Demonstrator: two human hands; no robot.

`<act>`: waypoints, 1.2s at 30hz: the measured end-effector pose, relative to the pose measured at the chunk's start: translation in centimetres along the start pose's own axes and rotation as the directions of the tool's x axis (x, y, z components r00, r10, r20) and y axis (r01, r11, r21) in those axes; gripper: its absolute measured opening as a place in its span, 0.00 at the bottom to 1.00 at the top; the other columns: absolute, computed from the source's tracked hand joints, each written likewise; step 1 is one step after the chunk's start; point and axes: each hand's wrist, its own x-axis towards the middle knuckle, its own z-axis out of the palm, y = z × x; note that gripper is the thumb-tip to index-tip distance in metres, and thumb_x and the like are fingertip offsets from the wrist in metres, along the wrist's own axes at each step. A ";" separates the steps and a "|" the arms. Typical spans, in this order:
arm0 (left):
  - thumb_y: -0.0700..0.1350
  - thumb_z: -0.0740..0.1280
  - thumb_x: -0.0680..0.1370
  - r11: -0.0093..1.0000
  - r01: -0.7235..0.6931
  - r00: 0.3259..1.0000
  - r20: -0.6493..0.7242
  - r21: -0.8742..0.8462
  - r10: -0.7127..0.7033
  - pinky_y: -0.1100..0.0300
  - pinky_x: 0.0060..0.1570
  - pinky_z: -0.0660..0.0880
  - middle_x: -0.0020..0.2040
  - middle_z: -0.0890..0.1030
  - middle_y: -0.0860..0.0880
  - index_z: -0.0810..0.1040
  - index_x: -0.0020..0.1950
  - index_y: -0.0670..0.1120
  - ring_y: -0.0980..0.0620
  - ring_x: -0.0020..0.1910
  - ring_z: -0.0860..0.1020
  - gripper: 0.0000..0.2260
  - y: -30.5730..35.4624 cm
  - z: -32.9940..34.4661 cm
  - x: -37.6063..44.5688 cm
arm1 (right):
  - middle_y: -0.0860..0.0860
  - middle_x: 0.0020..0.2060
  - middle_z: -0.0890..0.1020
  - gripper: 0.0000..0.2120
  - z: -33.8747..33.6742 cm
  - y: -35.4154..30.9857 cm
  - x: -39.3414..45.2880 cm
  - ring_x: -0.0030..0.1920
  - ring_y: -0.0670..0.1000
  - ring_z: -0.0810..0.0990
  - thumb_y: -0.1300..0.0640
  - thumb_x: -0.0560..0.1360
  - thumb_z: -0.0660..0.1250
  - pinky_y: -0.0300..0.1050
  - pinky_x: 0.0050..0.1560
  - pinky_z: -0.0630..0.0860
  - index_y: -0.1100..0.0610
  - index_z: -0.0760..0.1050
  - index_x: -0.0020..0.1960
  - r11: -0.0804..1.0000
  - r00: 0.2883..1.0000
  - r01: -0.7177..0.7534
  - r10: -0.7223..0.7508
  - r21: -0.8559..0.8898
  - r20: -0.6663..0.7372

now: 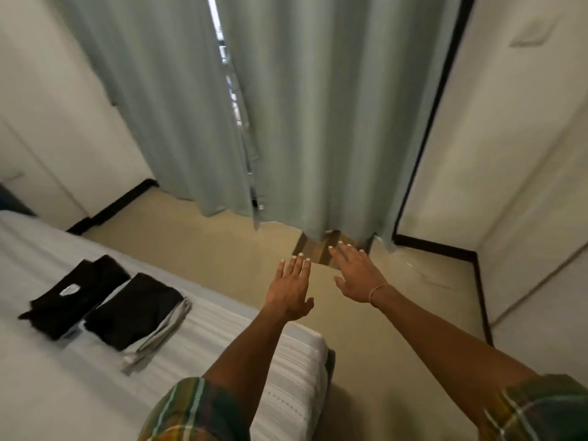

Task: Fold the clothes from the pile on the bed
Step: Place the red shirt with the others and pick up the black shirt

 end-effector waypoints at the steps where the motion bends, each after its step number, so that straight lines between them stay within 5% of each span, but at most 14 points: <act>1: 0.60 0.61 0.81 0.999 0.033 0.999 -0.011 -0.012 -0.033 0.43 0.79 0.43 0.82 0.44 0.41 0.42 0.82 0.42 0.42 0.81 0.43 0.40 -1.4 0.1 -0.4 | 0.57 0.81 0.52 0.34 0.0 -1.1 1.1 0.81 0.59 0.52 0.48 0.82 0.62 0.57 0.80 0.51 0.53 0.49 0.82 1.000 1.000 0.024 -0.024 0.002 0.000; 7: 0.58 0.62 0.81 0.961 0.265 0.964 -0.010 -0.085 -0.267 0.44 0.79 0.43 0.82 0.46 0.40 0.42 0.82 0.42 0.41 0.81 0.46 0.40 -10.8 1.2 -4.5 | 0.57 0.80 0.56 0.36 1.5 -9.9 9.0 0.79 0.59 0.57 0.48 0.82 0.62 0.55 0.78 0.54 0.53 0.47 0.82 0.971 0.970 0.239 -0.238 -0.023 0.057; 15: 0.58 0.61 0.81 0.817 0.557 0.830 0.070 -0.151 -0.553 0.43 0.79 0.44 0.82 0.47 0.40 0.43 0.82 0.44 0.41 0.81 0.46 0.39 -21.7 4.3 -10.9 | 0.59 0.80 0.57 0.35 4.5 -20.9 17.0 0.79 0.58 0.58 0.50 0.81 0.62 0.52 0.77 0.58 0.55 0.48 0.82 0.866 0.847 0.489 -0.500 0.107 0.179; 21: 0.60 0.61 0.81 0.556 0.792 0.604 0.193 -0.253 -0.773 0.44 0.79 0.49 0.82 0.50 0.39 0.46 0.83 0.50 0.40 0.81 0.50 0.37 -28.8 7.3 -14.6 | 0.58 0.79 0.58 0.35 8.4 -27.3 23.5 0.78 0.58 0.60 0.51 0.82 0.63 0.51 0.76 0.59 0.56 0.49 0.82 0.788 0.740 0.566 -0.615 0.242 0.274; 28: 0.64 0.61 0.80 0.283 0.882 0.397 0.273 -0.377 -0.876 0.45 0.76 0.61 0.80 0.58 0.41 0.51 0.82 0.48 0.40 0.78 0.61 0.37 -35.3 12.7 -15.2 | 0.57 0.79 0.60 0.35 14.8 -34.3 29.4 0.76 0.60 0.64 0.51 0.81 0.65 0.54 0.75 0.63 0.54 0.51 0.82 0.762 0.653 0.527 -0.646 0.375 0.395; 32: 0.67 0.63 0.77 -0.008 0.866 0.213 0.384 -0.500 -0.898 0.42 0.72 0.67 0.78 0.64 0.40 0.54 0.81 0.44 0.38 0.74 0.66 0.41 -39.7 17.2 -14.5 | 0.55 0.79 0.61 0.35 19.9 -38.0 33.1 0.77 0.58 0.63 0.49 0.81 0.65 0.53 0.76 0.63 0.54 0.52 0.82 0.783 0.653 0.439 -0.615 0.441 0.441; 36: 0.75 0.59 0.73 -0.127 0.841 0.164 0.471 -0.526 -0.867 0.38 0.70 0.68 0.78 0.64 0.40 0.52 0.82 0.47 0.36 0.74 0.65 0.47 -43.7 22.6 -13.7 | 0.55 0.80 0.58 0.36 25.1 -40.2 36.3 0.78 0.59 0.61 0.41 0.81 0.62 0.56 0.75 0.64 0.54 0.51 0.82 0.833 0.716 0.368 -0.538 0.414 0.445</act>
